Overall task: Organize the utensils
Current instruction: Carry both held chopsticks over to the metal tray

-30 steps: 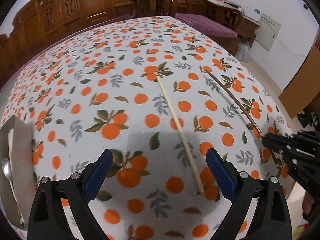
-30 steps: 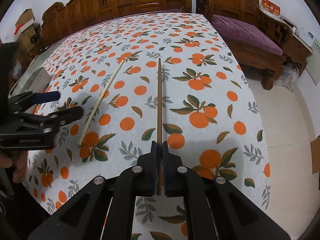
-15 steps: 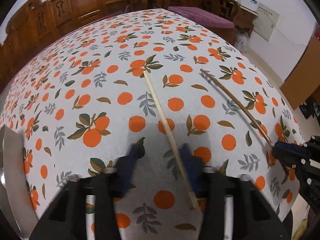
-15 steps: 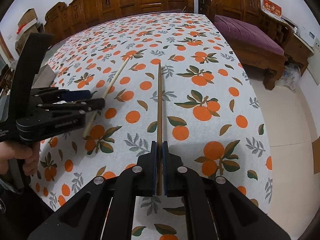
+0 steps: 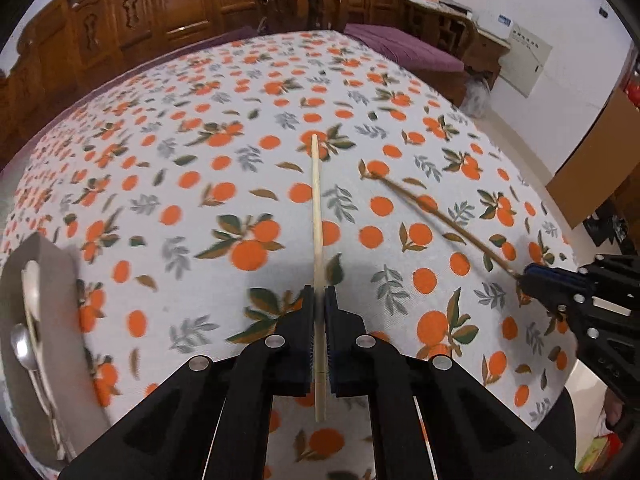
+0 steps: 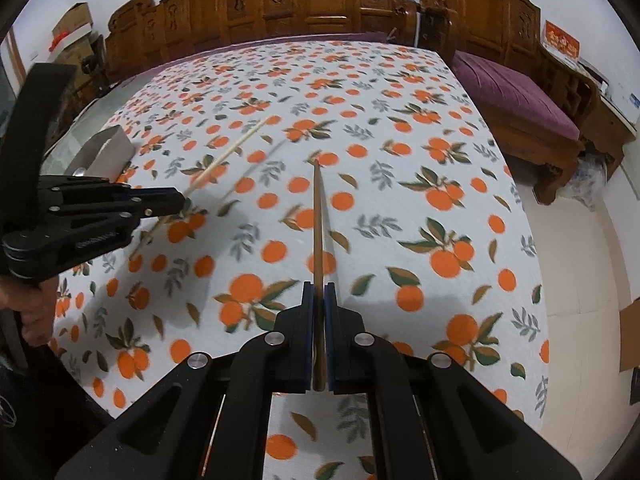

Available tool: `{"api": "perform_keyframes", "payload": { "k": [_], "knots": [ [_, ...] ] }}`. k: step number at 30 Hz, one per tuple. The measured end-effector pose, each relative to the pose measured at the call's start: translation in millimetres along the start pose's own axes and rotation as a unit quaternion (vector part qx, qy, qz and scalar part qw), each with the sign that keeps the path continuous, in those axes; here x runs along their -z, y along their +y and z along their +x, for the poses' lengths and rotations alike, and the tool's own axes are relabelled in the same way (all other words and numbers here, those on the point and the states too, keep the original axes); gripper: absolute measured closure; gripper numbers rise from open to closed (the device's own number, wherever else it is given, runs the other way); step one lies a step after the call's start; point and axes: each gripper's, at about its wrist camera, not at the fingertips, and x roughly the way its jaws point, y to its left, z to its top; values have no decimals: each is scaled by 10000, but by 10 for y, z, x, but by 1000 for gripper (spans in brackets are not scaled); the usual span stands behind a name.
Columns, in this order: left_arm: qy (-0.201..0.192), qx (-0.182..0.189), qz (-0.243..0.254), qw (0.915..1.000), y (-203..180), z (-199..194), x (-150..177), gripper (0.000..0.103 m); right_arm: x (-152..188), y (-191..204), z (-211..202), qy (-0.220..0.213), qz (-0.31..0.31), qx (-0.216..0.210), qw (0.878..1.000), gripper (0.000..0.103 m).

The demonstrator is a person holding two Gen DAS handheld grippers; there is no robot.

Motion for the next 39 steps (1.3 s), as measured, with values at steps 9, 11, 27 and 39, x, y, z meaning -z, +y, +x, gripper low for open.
{"api": "perform_keyframes", "payload": {
  "k": [9, 11, 27, 39],
  "knots": [
    [-386, -6, -160, 9991, 406, -547, 45, 99, -232, 296, -94, -174, -165, -13, 9997, 98],
    [-460, -33, -224, 9987, 528, -666, 75, 99, -279, 358, -104, -202, -200, -20, 9996, 98],
    [-685, -166, -526, 9961, 1094, -1081, 388, 99, 34, 532, 499, 369, -284, 51, 9989, 103],
    [-866, -161, -500, 9949, 1109, -1253, 412, 99, -154, 630, 644, 475, -570, 121, 9972, 78]
  ]
}}
